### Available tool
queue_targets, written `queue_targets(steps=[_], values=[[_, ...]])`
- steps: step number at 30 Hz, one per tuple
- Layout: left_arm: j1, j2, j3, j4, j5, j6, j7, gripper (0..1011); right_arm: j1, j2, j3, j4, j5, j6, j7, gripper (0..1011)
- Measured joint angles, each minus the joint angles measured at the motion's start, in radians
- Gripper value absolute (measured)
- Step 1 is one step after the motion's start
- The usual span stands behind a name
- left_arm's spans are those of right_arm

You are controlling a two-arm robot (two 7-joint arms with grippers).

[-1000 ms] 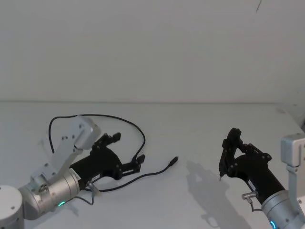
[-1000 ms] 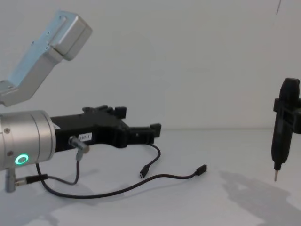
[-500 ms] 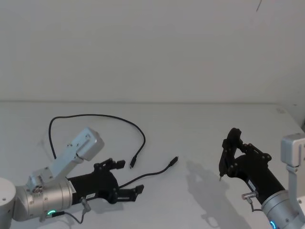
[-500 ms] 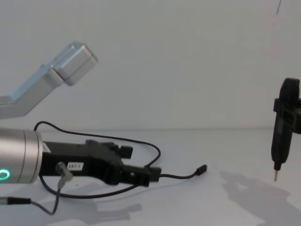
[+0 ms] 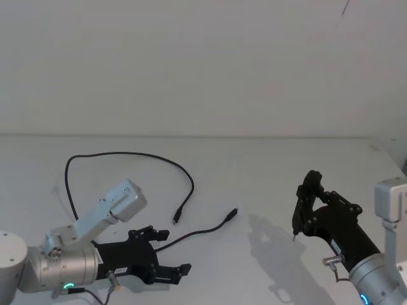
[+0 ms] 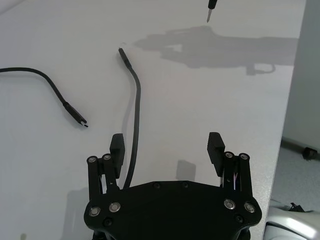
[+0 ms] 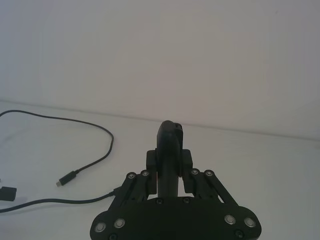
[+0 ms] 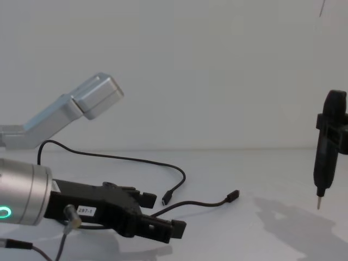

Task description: Pick up the data cable with the one hand.

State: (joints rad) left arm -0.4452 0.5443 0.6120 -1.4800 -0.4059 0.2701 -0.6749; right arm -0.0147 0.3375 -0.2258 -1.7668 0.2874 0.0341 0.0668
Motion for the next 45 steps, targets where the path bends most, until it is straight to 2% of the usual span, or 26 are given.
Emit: queue_targets(steps=[25, 31, 42, 43, 44, 45], values=[[-0.051, -0.082, 0.05, 0.098, 0.039, -0.042, 0.039, 992, 0.0, 0.0, 0.0, 0.0, 0.0, 0.0, 0.0, 279], [-0.056, -0.096, 0.054, 0.118, 0.054, -0.048, 0.053, 872, 0.0, 0.0, 0.0, 0.0, 0.0, 0.0, 0.0, 279], [-0.06, -0.119, 0.051, 0.138, 0.072, -0.055, 0.074, 540, 0.0, 0.0, 0.0, 0.0, 0.0, 0.0, 0.0, 279], [-0.06, -0.119, 0.051, 0.138, 0.072, -0.055, 0.074, 540, 0.0, 0.0, 0.0, 0.0, 0.0, 0.0, 0.0, 279], [-0.061, -0.121, 0.049, 0.139, 0.073, -0.056, 0.076, 471, 0.0, 0.0, 0.0, 0.0, 0.0, 0.0, 0.0, 279], [-0.061, -0.123, 0.048, 0.139, 0.074, -0.056, 0.077, 451, 0.0, 0.0, 0.0, 0.0, 0.0, 0.0, 0.0, 279]])
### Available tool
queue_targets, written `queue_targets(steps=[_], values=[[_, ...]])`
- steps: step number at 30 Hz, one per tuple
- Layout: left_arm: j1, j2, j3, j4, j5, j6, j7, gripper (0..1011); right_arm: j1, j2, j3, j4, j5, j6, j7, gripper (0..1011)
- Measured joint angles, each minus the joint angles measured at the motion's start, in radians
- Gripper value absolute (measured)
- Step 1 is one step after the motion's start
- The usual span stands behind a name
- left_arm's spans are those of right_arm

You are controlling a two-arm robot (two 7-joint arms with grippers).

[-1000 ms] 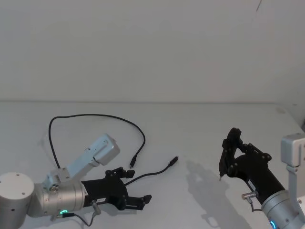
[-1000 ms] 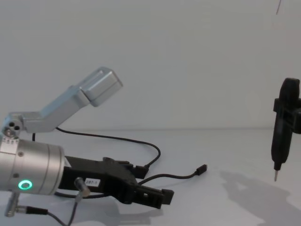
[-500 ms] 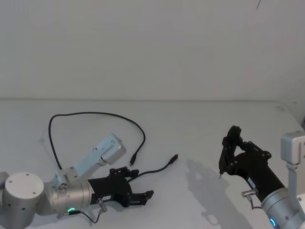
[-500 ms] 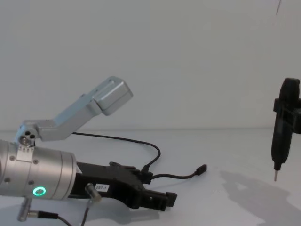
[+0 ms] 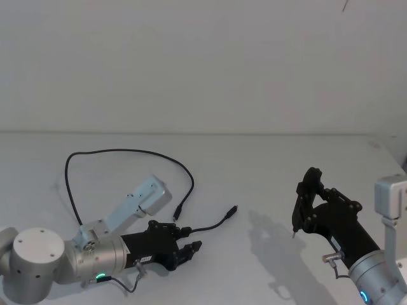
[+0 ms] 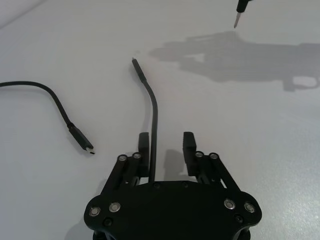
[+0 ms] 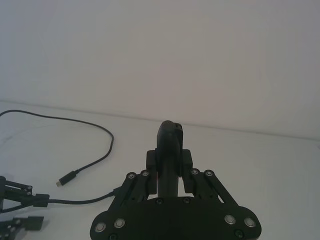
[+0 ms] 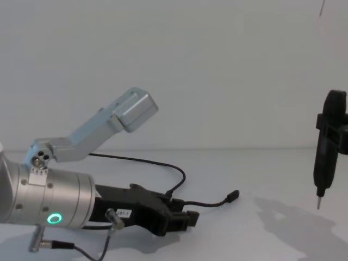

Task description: Pick up the data cable with the one hand.

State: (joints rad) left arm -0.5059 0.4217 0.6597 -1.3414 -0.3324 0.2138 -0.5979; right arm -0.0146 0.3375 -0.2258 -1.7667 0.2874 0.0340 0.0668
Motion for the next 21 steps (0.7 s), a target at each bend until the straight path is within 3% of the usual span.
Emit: queue_targets(steps=[12, 21], values=[[0.005, -0.009, -0.027, -0.021, -0.001, 0.006, 0.017, 51, 0.0, 0.0, 0.0, 0.0, 0.0, 0.0, 0.0, 279], [0.018, 0.012, -0.047, -0.066, -0.023, 0.034, 0.016, 40, 0.0, 0.0, 0.0, 0.0, 0.0, 0.0, 0.0, 279]])
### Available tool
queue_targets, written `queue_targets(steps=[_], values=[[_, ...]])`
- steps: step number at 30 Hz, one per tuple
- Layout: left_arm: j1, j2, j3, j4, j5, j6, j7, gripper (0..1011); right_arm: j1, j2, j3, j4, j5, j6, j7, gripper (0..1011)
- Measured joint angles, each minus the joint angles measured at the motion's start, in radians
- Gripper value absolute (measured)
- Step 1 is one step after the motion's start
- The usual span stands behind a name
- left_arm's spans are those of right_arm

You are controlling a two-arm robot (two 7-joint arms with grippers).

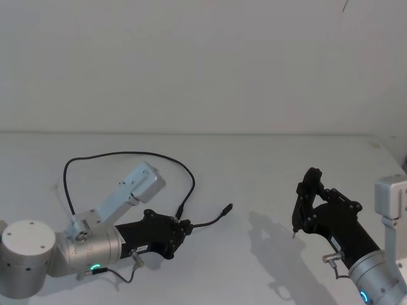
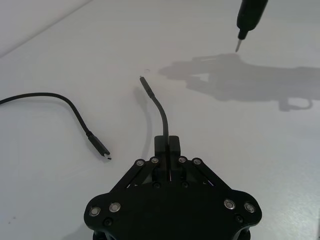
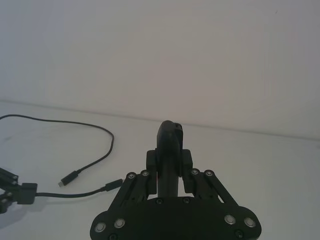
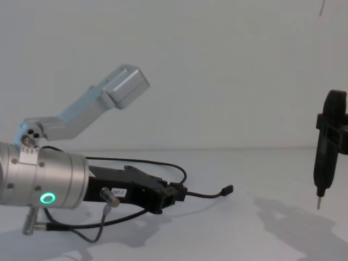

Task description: Pick up the data cable with the one hand.

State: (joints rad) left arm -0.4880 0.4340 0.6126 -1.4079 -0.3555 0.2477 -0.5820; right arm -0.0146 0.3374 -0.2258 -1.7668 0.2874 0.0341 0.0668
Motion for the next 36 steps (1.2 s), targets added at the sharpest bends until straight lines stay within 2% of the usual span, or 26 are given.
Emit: queue_targets(steps=[7, 13, 23, 28, 36], values=[[0.013, 0.037, -0.015, -0.048, -0.033, 0.029, -0.033, 40, 0.0, 0.0, 0.0, 0.0, 0.0, 0.0, 0.0, 279], [0.027, 0.094, -0.035, -0.104, -0.085, 0.059, -0.1, 40, 0.0, 0.0, 0.0, 0.0, 0.0, 0.0, 0.0, 279], [0.055, 0.174, -0.073, -0.179, -0.161, 0.085, -0.175, 40, 0.0, 0.0, 0.0, 0.0, 0.0, 0.0, 0.0, 279], [0.063, 0.195, -0.084, -0.199, -0.181, 0.092, -0.193, 40, 0.001, -0.004, 0.001, -0.001, 0.001, 0.0, 0.0, 279], [0.071, 0.219, -0.096, -0.221, -0.204, 0.098, -0.214, 40, 0.012, -0.028, 0.002, -0.011, 0.029, 0.001, 0.014, 279]])
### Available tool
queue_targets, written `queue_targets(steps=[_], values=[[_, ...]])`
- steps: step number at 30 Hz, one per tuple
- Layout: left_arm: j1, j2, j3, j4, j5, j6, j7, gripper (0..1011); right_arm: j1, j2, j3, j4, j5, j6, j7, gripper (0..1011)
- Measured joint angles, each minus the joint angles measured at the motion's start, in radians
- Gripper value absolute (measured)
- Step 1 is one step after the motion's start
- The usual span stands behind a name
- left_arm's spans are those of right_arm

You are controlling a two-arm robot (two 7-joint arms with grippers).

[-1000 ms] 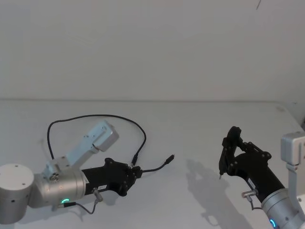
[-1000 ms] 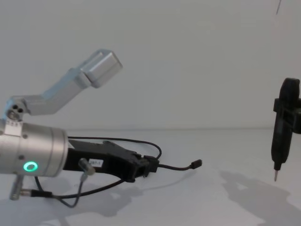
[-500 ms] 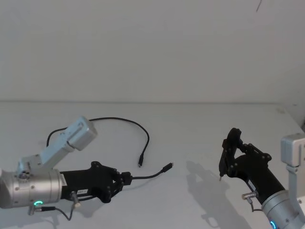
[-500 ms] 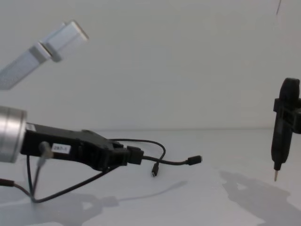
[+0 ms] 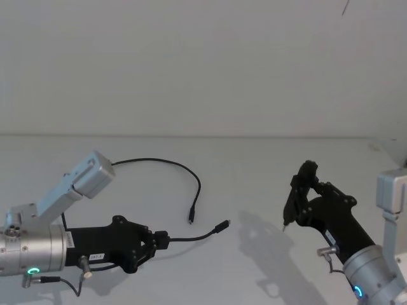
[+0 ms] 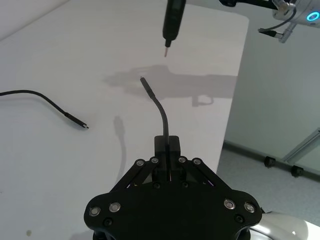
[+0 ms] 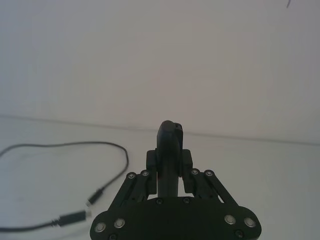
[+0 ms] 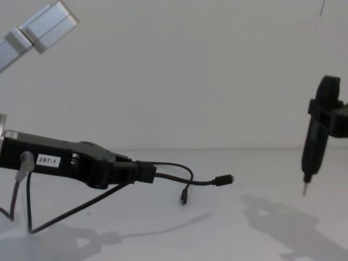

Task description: Pick up the data cable with the one hand.

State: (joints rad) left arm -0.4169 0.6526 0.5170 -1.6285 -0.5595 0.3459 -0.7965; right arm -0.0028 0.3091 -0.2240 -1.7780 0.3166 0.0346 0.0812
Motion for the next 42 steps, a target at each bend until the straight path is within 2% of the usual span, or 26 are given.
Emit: queue_targets(steps=[11, 18, 30, 42], values=[[0.006, 0.016, -0.008, -0.015, -0.015, 0.005, -0.014, 40, 0.038, -0.065, -0.011, -0.005, 0.086, 0.026, 0.044, 279], [0.007, 0.02, -0.01, -0.019, -0.02, 0.006, -0.018, 40, 0.056, -0.088, -0.022, 0.001, 0.132, 0.062, 0.062, 279], [0.009, 0.024, -0.012, -0.023, -0.024, 0.007, -0.021, 40, 0.072, -0.09, -0.037, 0.01, 0.187, 0.132, 0.08, 279], [0.009, 0.026, -0.013, -0.024, -0.025, 0.007, -0.023, 40, 0.084, -0.079, -0.048, 0.011, 0.215, 0.159, 0.094, 279]])
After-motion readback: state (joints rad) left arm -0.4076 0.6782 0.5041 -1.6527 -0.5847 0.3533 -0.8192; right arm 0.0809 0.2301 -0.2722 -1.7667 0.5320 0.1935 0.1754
